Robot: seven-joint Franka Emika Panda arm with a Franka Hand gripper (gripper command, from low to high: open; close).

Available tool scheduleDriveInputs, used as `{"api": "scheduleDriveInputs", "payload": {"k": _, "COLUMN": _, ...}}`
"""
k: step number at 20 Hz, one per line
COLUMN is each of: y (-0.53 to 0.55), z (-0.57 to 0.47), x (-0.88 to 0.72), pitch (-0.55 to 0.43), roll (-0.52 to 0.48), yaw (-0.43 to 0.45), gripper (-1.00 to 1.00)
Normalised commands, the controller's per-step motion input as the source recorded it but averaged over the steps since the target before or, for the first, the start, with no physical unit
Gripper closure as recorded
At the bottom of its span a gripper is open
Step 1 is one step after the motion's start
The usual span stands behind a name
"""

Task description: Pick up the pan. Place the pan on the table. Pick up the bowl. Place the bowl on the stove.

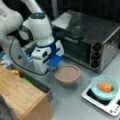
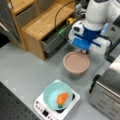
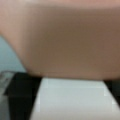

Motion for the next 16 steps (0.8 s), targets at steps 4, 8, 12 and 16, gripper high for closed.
{"api": "scheduleDriveInputs", "payload": {"k": 4, "y": -0.04, "z": 0.24, "x": 0.22, "pitch": 0.196, "roll": 0.157, "yaw": -0.026, "gripper": 1.0}}
{"api": "scheduleDriveInputs", "payload": {"k": 8, "y": -0.05, "z": 0.28, "x": 0.17, "pitch": 0.188, "roll": 0.167, "yaw": -0.024, "gripper": 1.0}}
{"api": "scheduleDriveInputs", "payload": {"k": 12, "y": -0.05, "z": 0.38, "x": 0.16, "pitch": 0.186, "roll": 0.183, "yaw": -0.027, "gripper": 1.0}}
{"api": "scheduleDriveInputs", "payload": {"k": 16, "y": -0.06, "z": 0.37, "x": 0.17, "pitch": 0.17, "roll": 0.207, "yaw": -0.024, "gripper": 1.0}}
